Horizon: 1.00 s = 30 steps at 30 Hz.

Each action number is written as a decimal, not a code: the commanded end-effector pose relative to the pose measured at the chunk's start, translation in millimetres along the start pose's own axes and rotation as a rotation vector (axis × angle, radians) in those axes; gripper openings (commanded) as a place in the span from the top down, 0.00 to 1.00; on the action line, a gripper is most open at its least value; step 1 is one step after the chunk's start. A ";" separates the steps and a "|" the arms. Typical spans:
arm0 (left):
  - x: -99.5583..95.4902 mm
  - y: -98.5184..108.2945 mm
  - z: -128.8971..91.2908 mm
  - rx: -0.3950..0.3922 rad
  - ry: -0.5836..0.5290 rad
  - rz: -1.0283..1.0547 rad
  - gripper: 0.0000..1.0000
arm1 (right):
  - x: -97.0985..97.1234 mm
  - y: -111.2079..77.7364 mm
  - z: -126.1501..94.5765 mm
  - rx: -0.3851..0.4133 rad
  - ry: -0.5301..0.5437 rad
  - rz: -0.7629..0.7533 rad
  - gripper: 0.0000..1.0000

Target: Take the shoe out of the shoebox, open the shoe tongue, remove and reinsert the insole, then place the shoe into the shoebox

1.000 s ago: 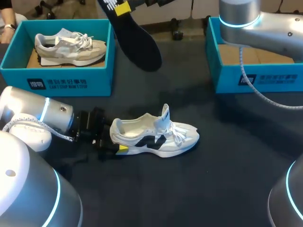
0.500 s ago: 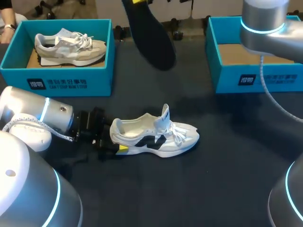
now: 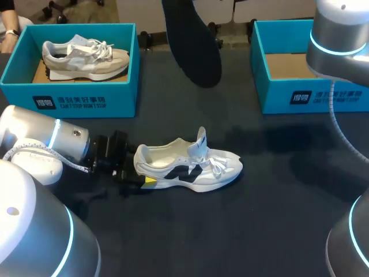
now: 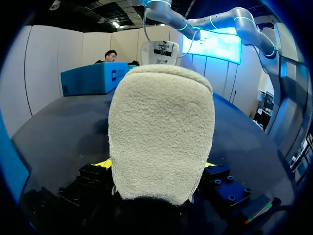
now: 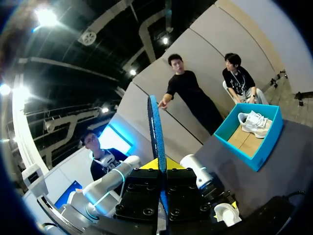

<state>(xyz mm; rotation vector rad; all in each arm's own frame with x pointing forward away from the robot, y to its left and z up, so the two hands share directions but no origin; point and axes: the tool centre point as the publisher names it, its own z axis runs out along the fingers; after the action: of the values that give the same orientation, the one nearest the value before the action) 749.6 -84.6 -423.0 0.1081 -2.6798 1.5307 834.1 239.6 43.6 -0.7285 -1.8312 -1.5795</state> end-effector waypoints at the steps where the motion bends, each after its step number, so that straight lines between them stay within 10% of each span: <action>1: 0.7 0.0 0.9 -0.004 -0.001 -0.001 1.00 | 16.7 -11.6 -7.0 -0.050 -0.050 0.012 1.00; 30: 0.7 0.0 0.9 -0.004 -0.001 -0.001 1.00 | 46.5 -31.7 -29.2 -0.077 -0.112 0.049 1.00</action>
<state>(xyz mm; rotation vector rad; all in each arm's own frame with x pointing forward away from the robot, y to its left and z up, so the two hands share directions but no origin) 749.6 -84.6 -423.0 0.1080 -2.6798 1.5307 791.5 220.5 58.7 -0.8874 -1.8262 -1.6159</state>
